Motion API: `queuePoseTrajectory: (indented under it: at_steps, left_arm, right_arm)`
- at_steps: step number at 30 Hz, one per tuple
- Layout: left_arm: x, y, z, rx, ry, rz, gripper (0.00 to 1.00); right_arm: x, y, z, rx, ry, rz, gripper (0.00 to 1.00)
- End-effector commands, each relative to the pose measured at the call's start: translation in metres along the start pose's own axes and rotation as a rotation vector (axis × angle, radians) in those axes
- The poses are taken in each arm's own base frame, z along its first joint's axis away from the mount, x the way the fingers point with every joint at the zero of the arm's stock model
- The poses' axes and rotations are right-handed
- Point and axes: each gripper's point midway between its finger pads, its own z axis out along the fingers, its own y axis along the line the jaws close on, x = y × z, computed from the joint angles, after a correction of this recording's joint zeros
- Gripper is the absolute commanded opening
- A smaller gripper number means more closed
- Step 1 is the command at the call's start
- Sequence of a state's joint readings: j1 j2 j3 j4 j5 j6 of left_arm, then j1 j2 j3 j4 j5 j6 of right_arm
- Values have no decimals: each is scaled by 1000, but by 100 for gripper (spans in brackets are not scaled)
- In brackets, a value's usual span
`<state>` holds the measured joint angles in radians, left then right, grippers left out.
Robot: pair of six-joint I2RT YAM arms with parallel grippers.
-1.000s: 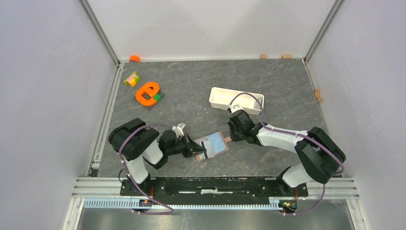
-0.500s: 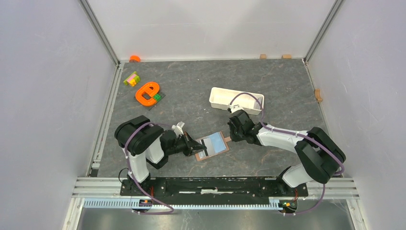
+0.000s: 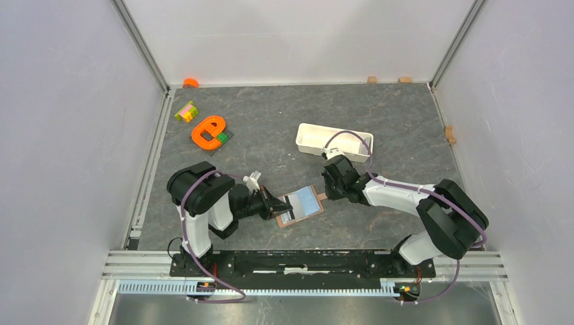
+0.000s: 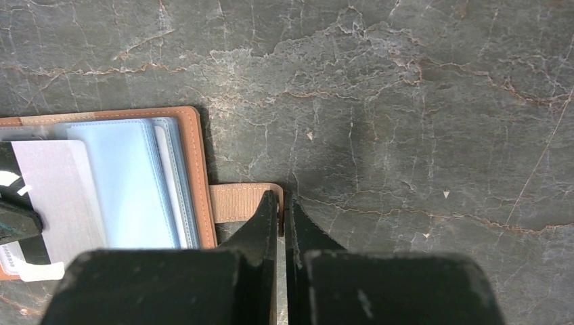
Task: Put the credit cards into the card holder
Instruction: Insert the credit card into the card holder.
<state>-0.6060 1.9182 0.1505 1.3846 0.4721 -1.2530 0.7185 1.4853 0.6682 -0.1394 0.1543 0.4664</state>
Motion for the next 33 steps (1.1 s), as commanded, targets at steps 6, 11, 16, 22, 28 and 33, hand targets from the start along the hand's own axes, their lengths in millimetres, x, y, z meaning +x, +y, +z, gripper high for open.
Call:
queuePoseTrajectory:
  at_steps: [6,11,16,22,28,33]
  left_arm:
    - [-16,25,1,-89,-87,40,2]
    - [-16,30,0,-105,-95,50,2]
    - [-9,27,6,-84,-73,32,2]
    - [-4,23,13,-78,-67,31,2]
    - [-4,20,20,-85,-72,28,2]
    - [0,20,27,-120,-59,33,5]
  right_arm:
    - [18,-12,1,55,65,-27,0]
    - [18,-11,2,53,66,-25,0]
    - [18,-10,2,48,69,-27,0]
    - [16,-4,1,31,61,-27,0]
    - [15,3,0,14,56,-31,0]
    - [12,6,-3,11,43,-26,0]
